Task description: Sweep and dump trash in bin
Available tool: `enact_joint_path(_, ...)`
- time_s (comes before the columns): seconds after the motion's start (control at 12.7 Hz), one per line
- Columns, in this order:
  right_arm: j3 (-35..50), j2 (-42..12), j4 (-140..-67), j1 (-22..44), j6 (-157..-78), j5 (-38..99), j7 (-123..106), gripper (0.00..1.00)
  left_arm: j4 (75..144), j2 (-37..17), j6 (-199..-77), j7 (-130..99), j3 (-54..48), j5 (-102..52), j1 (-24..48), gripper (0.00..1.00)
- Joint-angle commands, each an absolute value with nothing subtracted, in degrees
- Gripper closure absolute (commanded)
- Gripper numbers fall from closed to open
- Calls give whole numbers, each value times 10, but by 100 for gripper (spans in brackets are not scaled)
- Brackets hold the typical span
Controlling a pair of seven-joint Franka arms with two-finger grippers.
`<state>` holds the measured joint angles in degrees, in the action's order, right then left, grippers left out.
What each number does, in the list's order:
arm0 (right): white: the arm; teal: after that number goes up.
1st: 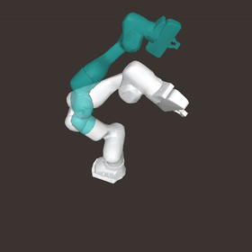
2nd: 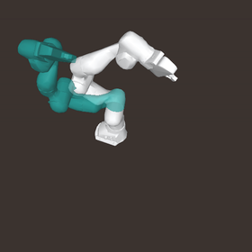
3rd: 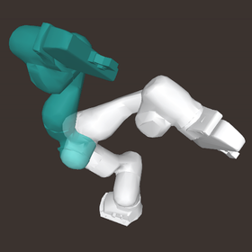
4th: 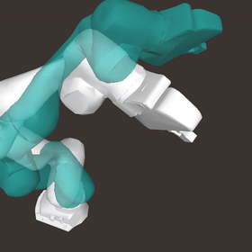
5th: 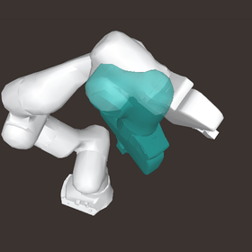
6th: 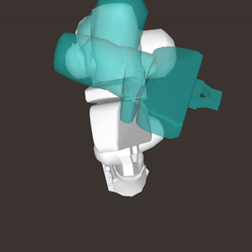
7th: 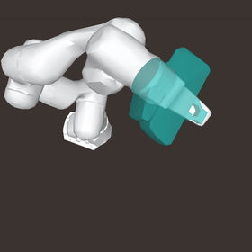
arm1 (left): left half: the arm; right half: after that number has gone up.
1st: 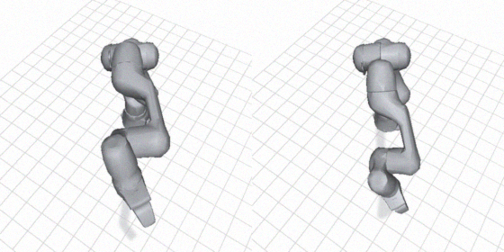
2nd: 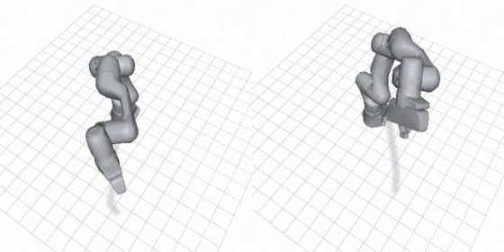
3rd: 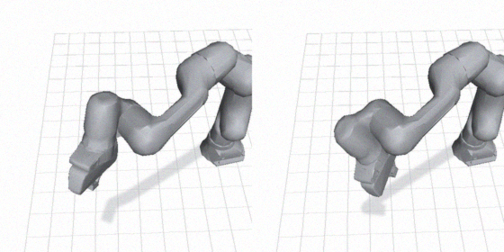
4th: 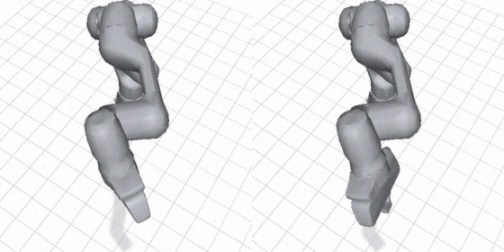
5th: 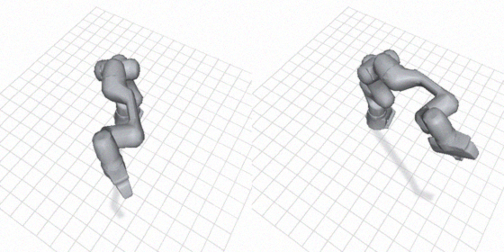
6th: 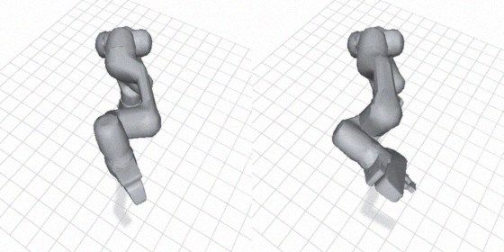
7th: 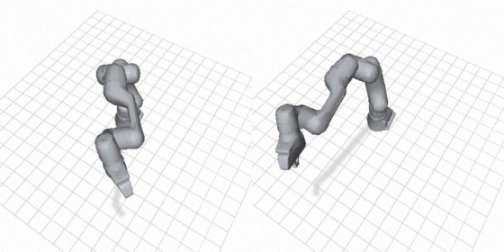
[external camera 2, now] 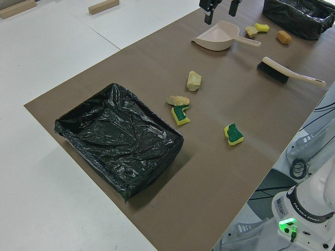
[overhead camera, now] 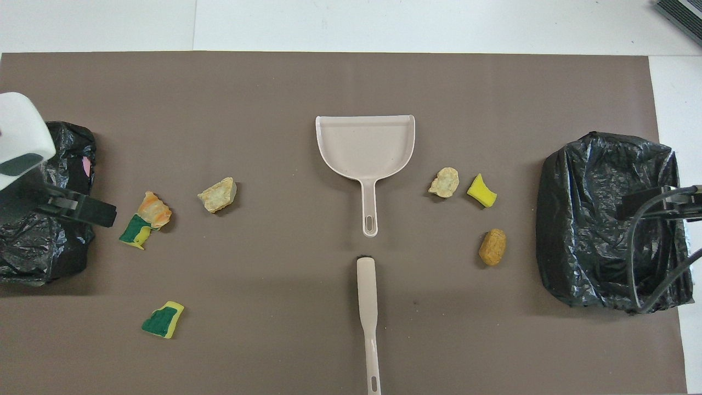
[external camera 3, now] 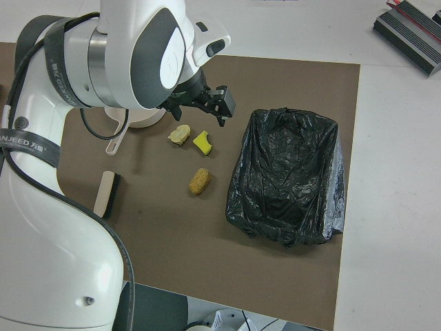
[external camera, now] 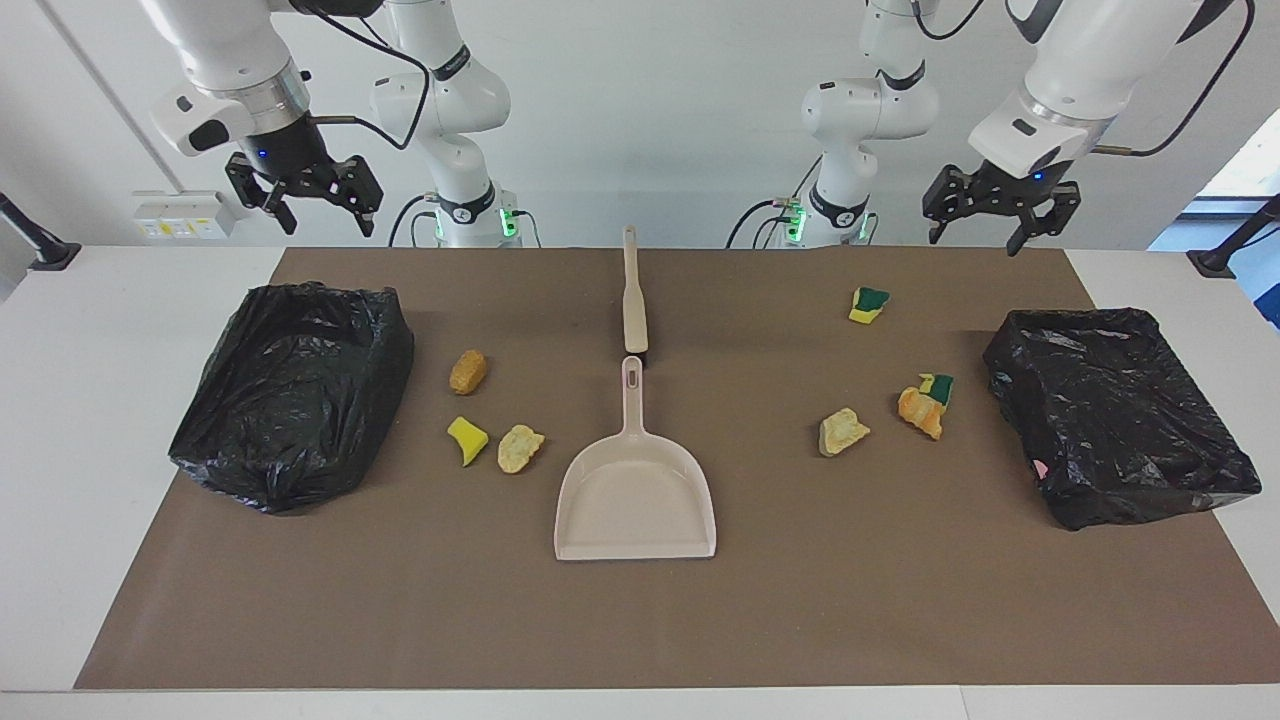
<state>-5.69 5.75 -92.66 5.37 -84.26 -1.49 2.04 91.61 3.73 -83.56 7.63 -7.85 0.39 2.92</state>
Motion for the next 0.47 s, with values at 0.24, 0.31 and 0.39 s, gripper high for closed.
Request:
enact_joint_path(0.24, -54, 58, -942, 45, -850, -25, -26, 0, 1059, 92, -924, -2, -175, -27, 35, 0)
enact_joint_path(0.31, -54, 52, -940, 45, -854, -26, -28, 0, 1075, 92, -944, -37, -201, -31, 34, 0)
enact_joint_path(0.39, -54, 42, -938, 45, -859, -28, -29, 0, 1093, 93, -965, -74, -229, -31, 34, 0)
